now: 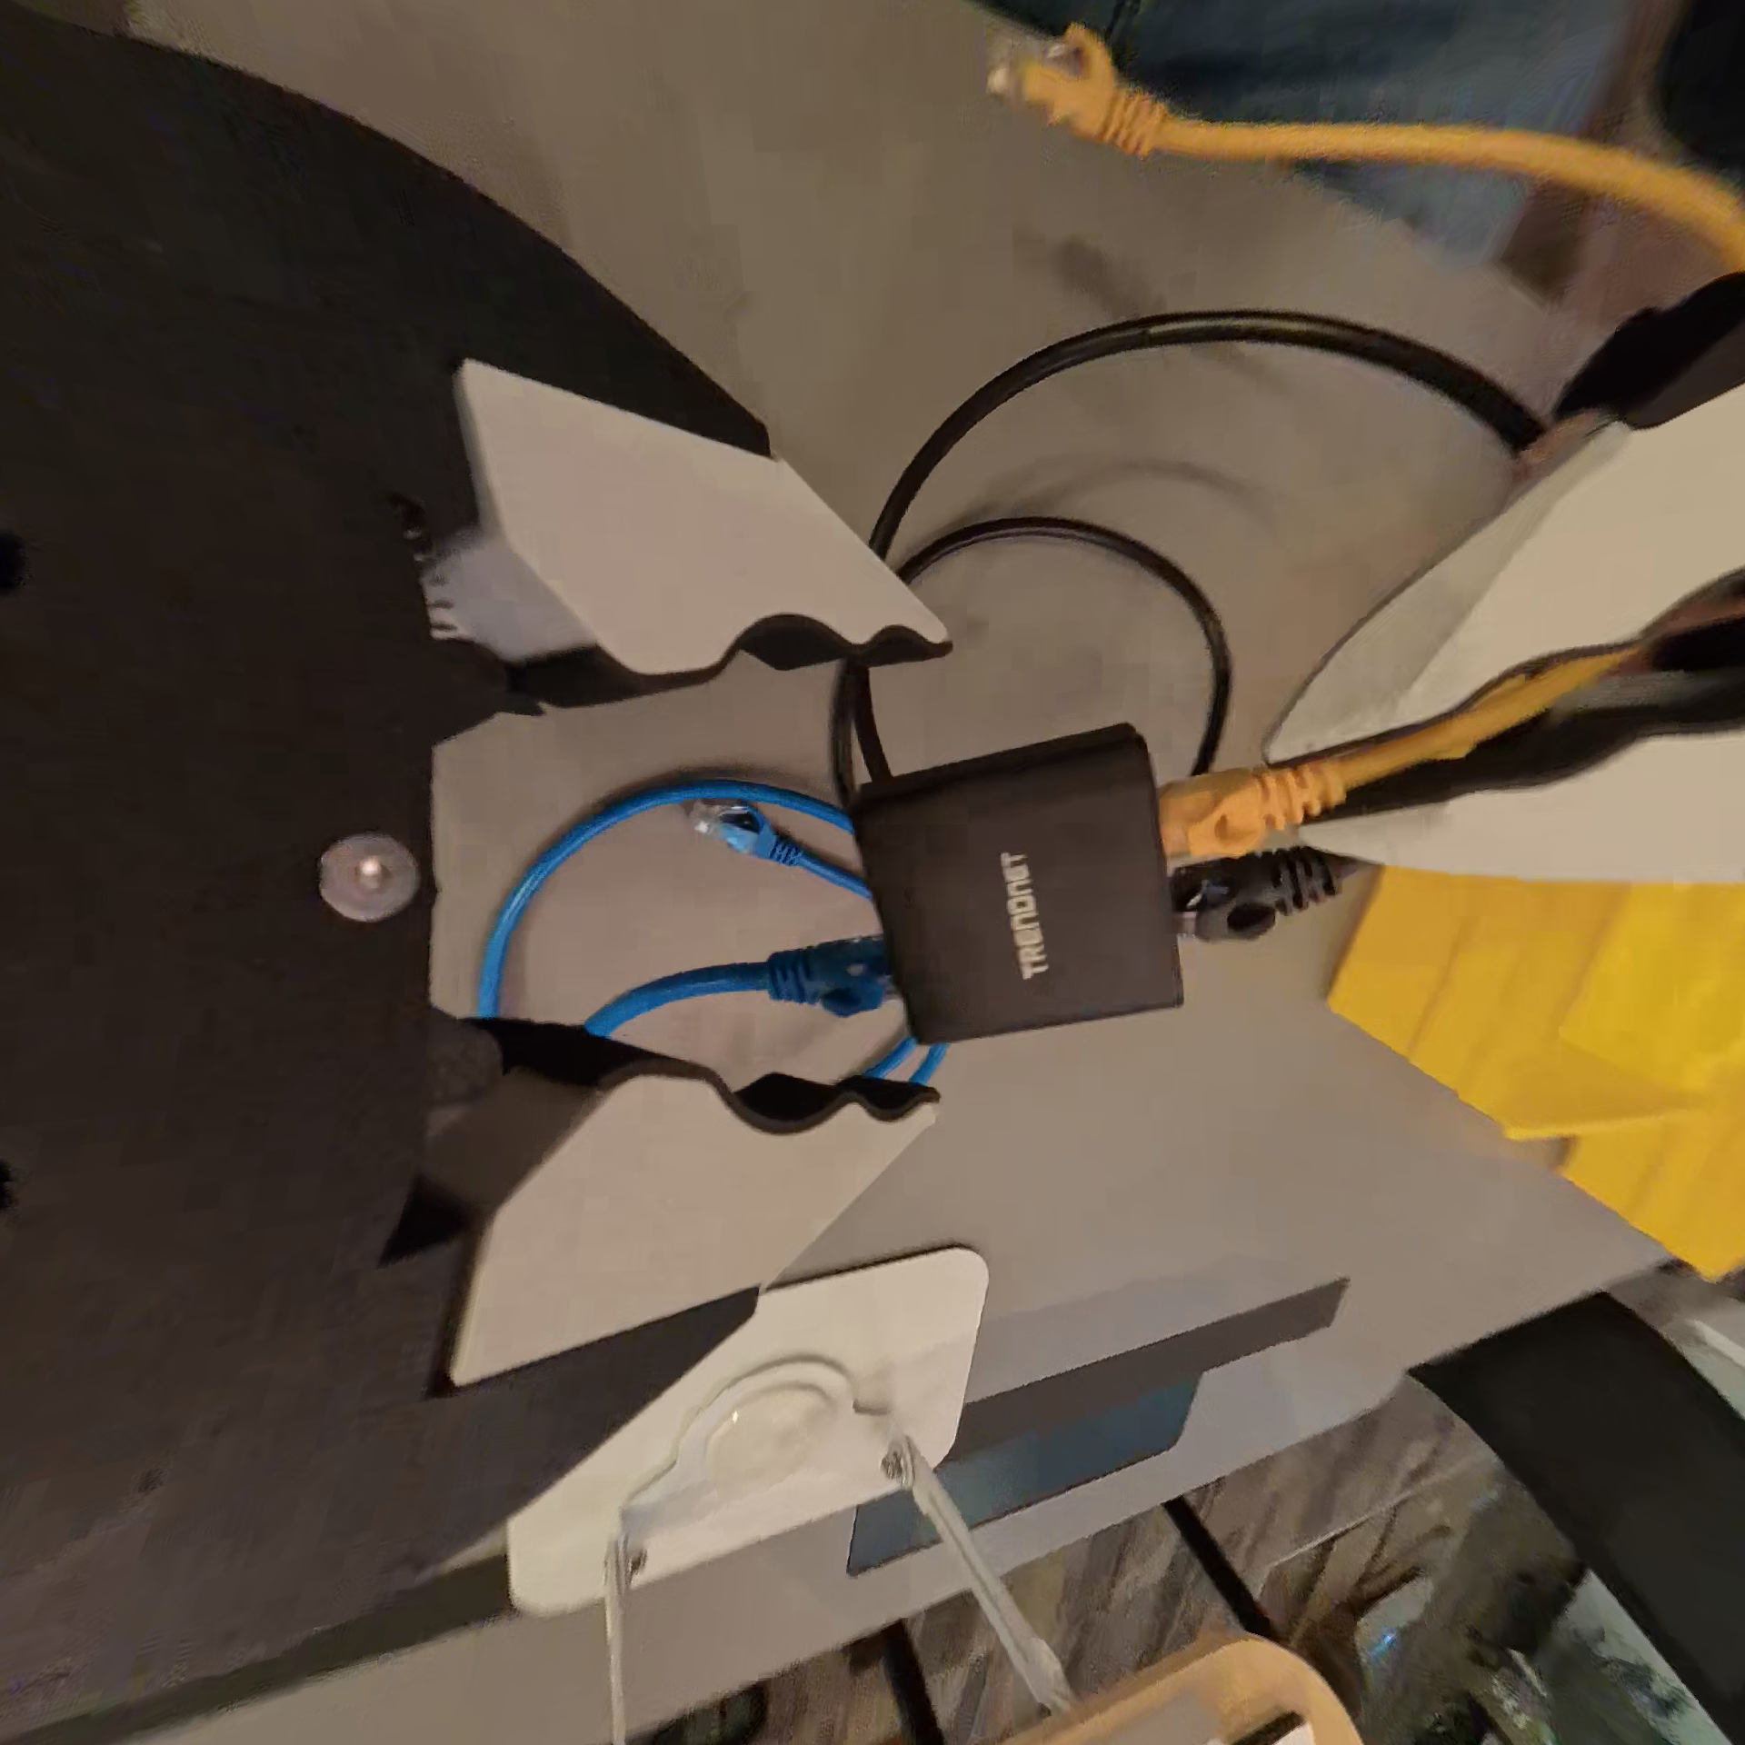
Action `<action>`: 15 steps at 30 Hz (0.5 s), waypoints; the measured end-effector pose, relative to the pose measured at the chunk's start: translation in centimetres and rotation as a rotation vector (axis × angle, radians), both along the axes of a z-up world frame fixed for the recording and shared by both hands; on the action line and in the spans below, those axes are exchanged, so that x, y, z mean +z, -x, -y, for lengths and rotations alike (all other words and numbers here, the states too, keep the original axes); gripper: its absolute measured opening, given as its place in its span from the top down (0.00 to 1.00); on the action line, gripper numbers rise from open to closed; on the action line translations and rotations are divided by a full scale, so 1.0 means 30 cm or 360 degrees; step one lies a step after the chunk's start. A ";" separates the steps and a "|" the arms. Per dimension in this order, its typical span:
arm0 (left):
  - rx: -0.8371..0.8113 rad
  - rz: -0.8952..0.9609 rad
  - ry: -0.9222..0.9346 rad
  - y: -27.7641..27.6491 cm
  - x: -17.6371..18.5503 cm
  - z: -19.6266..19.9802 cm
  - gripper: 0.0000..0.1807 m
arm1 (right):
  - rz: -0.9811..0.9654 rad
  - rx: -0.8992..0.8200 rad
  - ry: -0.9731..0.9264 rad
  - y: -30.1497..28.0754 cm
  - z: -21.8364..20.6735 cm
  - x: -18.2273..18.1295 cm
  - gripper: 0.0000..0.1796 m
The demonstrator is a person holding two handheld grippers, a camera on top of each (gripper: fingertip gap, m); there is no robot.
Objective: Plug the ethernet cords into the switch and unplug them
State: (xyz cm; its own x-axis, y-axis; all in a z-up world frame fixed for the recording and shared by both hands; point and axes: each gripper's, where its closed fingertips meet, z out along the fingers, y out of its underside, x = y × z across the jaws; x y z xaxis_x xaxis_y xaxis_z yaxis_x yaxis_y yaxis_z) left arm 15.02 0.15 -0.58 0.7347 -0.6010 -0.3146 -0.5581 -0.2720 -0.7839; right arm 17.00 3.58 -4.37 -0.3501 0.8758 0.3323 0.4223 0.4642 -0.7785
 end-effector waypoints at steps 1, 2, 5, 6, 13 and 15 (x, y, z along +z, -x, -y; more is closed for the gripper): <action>-0.0025 -0.0019 -0.0011 -0.010 0.003 0.002 0.95 | 0.0053 0.0005 -0.0077 0.008 0.007 -0.005 0.51; -0.0040 -0.0036 -0.0016 -0.018 0.005 0.004 0.95 | 0.0103 0.0020 -0.0139 0.016 0.015 -0.012 0.51; -0.0084 -0.0127 -0.0048 -0.035 0.014 0.013 0.95 | 0.0186 0.0036 -0.0216 0.041 0.016 -0.015 0.66; -0.0089 -0.0155 -0.0055 -0.035 0.016 0.016 0.95 | 0.0236 0.0062 -0.0199 0.040 0.022 -0.019 0.66; 0.0043 0.0018 -0.0243 0.047 0.161 0.015 0.79 | 0.0202 -0.0065 -0.0202 0.046 -0.014 0.099 0.67; 0.0101 0.0121 -0.0348 0.098 0.247 0.029 0.76 | 0.0179 -0.0129 -0.0188 0.039 -0.039 0.148 0.67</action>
